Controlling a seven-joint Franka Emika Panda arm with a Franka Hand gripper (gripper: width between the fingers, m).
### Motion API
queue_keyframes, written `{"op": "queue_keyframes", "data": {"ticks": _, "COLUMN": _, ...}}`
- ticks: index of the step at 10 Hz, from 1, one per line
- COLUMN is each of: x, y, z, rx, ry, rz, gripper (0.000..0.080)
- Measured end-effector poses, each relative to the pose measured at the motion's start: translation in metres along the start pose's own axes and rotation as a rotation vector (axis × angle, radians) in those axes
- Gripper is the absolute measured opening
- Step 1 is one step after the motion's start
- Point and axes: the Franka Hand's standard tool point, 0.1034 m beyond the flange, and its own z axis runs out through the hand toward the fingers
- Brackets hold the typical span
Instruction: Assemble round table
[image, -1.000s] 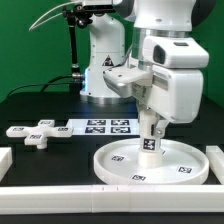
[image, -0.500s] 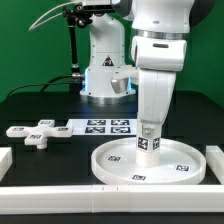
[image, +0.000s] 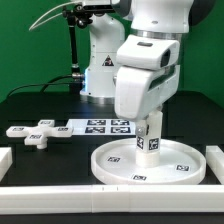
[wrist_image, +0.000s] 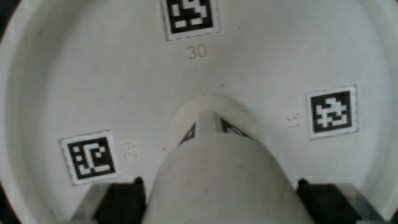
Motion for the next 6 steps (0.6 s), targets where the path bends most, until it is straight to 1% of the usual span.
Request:
{"op": "queue_keyframes", "data": {"ticks": 2, "x": -0.0015, "y": 0.0001, "z": 0.0004, "rx": 0.030, "ry": 0.015, "rz": 0.188, "gripper": 0.0409}}
{"op": "queue_keyframes", "data": {"ticks": 6, "x": 0.0003, "y": -0.0015, "z": 0.0003, "rx": 0.036, "ry": 0.015, "rz": 0.449, "gripper": 0.0409}}
